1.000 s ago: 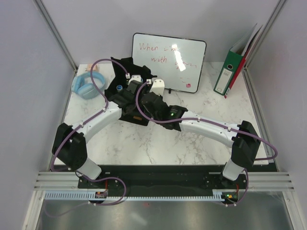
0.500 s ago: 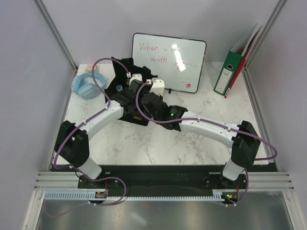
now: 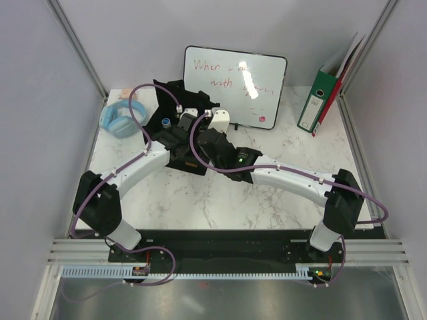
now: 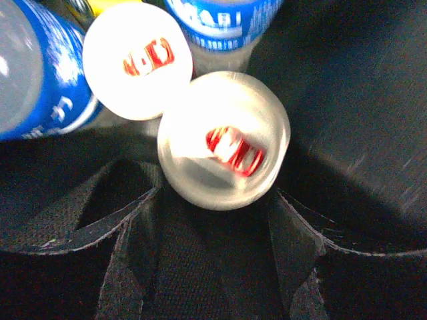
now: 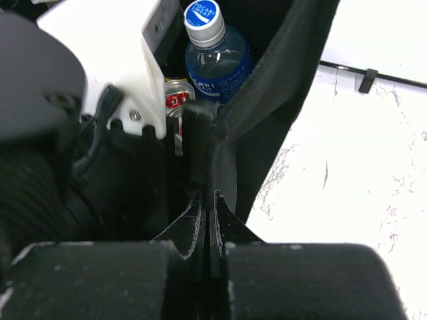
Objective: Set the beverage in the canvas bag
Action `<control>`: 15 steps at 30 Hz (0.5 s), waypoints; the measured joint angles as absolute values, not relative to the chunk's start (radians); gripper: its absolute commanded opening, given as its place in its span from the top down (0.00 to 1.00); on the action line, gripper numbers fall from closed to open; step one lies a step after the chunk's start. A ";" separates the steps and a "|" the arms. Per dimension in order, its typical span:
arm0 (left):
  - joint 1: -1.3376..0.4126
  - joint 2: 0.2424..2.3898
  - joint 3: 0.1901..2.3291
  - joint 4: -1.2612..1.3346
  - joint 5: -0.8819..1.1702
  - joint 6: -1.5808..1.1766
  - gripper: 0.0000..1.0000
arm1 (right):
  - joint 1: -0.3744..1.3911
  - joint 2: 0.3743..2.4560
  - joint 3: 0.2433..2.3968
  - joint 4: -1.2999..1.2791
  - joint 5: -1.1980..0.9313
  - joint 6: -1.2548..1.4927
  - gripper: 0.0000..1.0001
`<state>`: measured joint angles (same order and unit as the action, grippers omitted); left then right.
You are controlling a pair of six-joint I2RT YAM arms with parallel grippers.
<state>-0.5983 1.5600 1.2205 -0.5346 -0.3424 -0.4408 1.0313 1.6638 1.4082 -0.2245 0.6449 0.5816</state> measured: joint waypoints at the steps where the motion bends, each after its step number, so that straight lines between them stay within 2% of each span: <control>1: -0.601 1.559 1.219 -0.551 -0.333 -0.441 0.30 | 1.031 1.663 1.408 -0.224 0.645 0.582 1.00; 9: -0.603 1.545 1.219 -0.598 -0.311 -0.444 0.27 | 1.032 1.663 1.408 -0.216 0.644 0.591 1.00; 13: -0.603 1.529 1.219 -0.617 -0.312 -0.449 0.13 | 1.031 1.662 1.408 -0.215 0.646 0.591 1.00; 15: -0.600 1.518 1.219 -0.632 -0.316 -0.455 0.12 | 1.032 1.656 1.408 -0.215 0.647 0.591 1.00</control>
